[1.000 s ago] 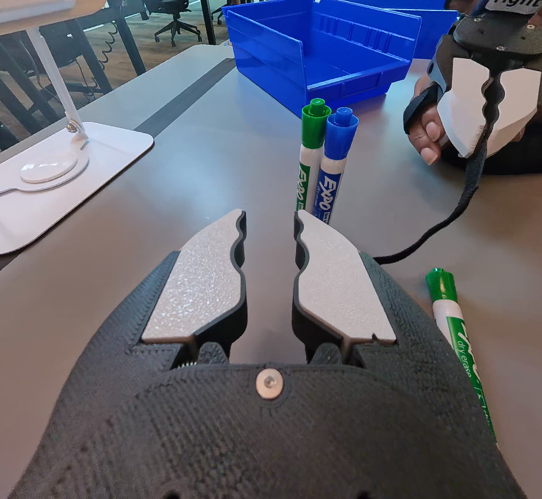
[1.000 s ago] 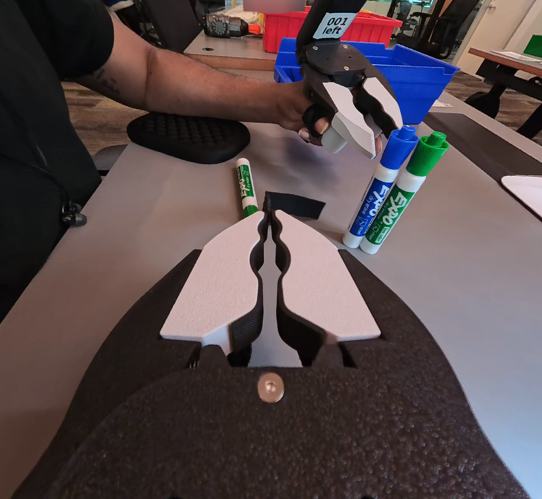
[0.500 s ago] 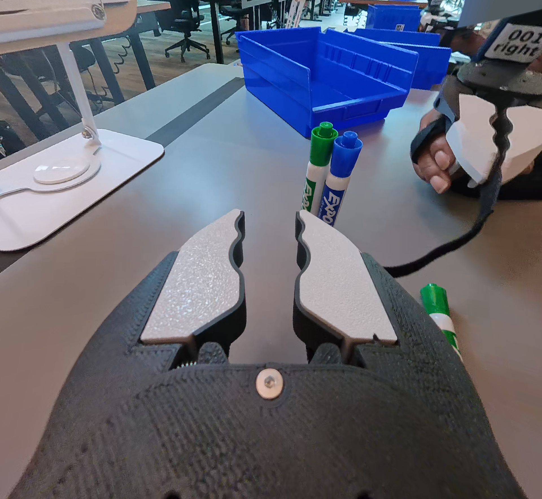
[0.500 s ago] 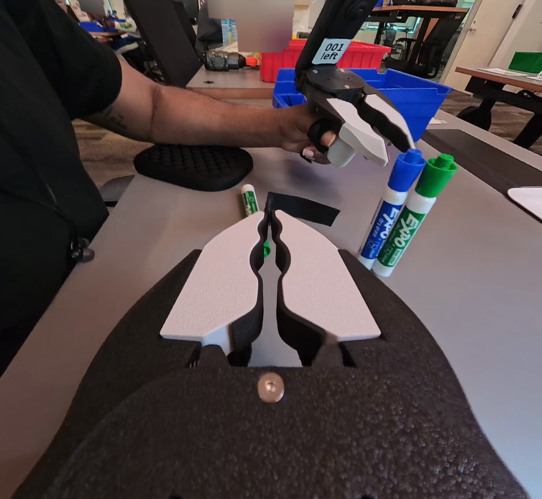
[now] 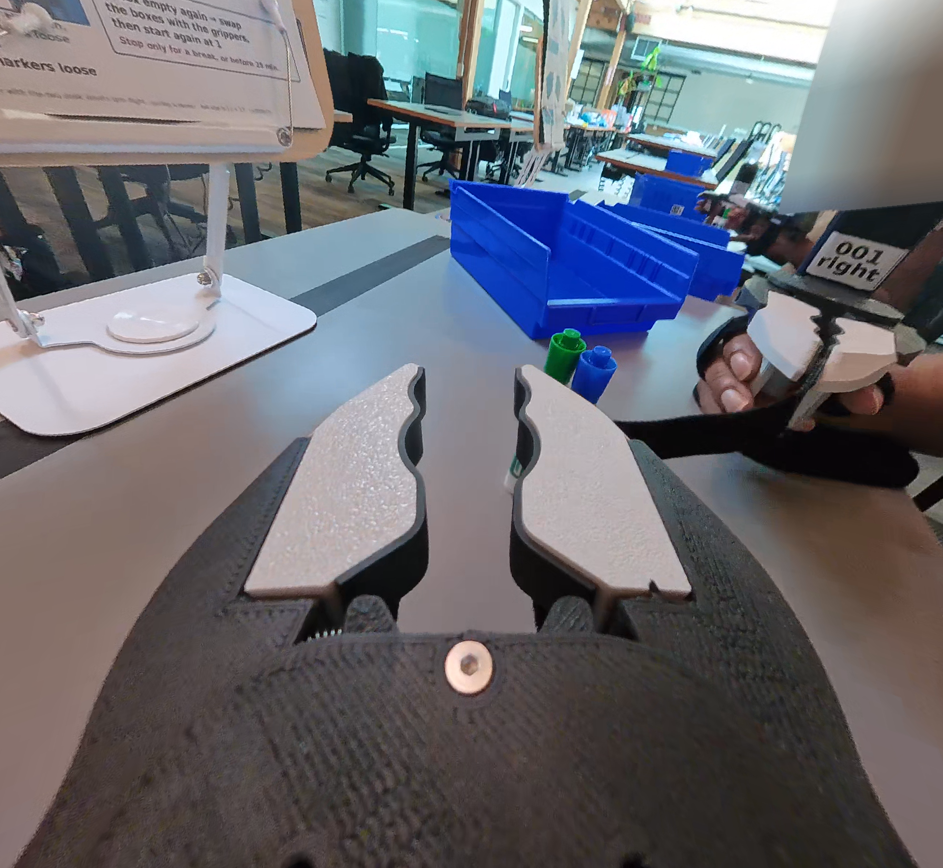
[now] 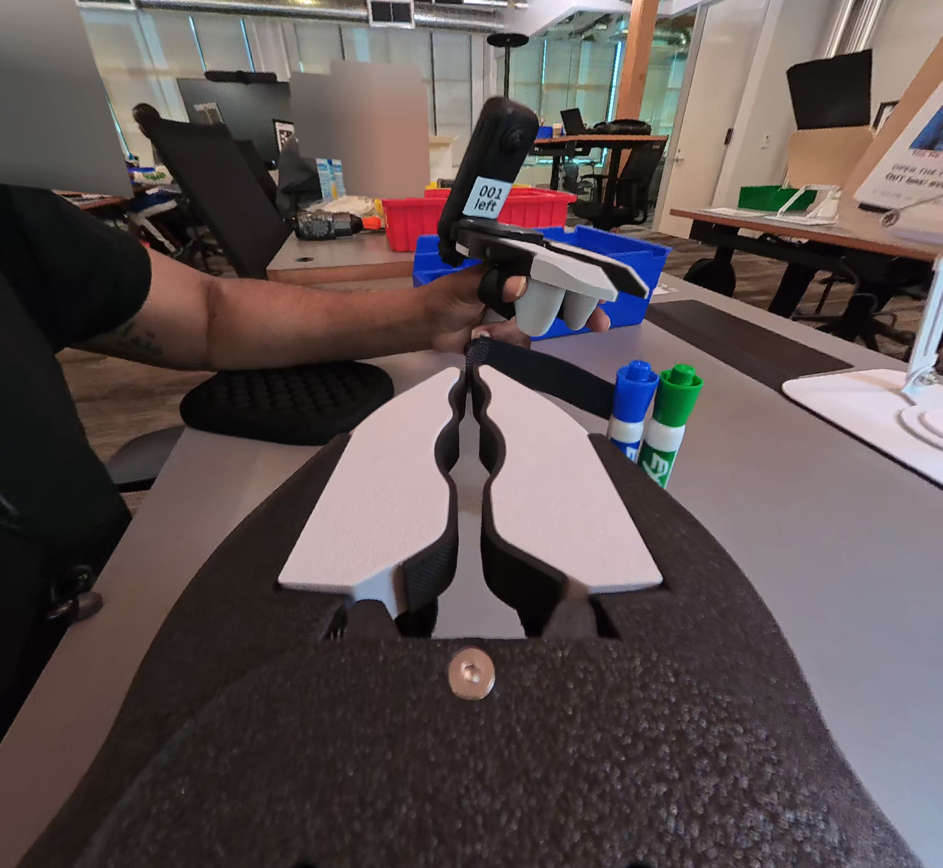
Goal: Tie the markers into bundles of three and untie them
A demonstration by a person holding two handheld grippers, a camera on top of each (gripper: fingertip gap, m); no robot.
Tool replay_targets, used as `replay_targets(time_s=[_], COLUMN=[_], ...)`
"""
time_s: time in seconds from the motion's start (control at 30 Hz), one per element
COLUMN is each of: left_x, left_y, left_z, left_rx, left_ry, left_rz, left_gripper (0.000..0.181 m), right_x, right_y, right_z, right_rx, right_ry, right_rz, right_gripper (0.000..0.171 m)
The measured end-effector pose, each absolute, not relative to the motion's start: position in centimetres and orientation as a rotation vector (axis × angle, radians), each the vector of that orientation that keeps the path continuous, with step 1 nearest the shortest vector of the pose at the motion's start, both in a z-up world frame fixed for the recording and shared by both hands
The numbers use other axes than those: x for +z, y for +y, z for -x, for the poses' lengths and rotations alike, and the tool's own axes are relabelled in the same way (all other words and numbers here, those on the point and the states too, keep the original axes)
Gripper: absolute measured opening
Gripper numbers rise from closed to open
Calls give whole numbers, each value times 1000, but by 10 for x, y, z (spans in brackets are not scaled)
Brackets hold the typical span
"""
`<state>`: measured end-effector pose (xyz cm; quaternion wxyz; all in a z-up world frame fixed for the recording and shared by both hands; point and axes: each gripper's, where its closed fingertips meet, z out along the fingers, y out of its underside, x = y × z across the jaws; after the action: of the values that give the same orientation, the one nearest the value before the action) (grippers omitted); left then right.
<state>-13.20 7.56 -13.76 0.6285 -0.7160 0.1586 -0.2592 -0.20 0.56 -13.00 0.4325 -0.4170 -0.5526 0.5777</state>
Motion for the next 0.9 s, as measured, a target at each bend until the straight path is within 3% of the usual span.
replay_targets(time_s=[0.47, 0.77, 0.9], left_x=[-121, -121, -123], left_y=[66, 58, 57], left_z=[120, 109, 108], left_rx=[-655, -681, -677], left_ry=[399, 501, 528], left_rz=[1556, 1490, 1484], left_gripper=[33, 33, 33], right_x=[-88, -122, -132], right_y=[-1, 1, -1], right_z=[-2, 4, 5], right_rx=[1323, 526, 393], right_ry=[-1414, -1617, -1616], right_rz=[817, 514, 443], right_gripper=[2, 2, 2])
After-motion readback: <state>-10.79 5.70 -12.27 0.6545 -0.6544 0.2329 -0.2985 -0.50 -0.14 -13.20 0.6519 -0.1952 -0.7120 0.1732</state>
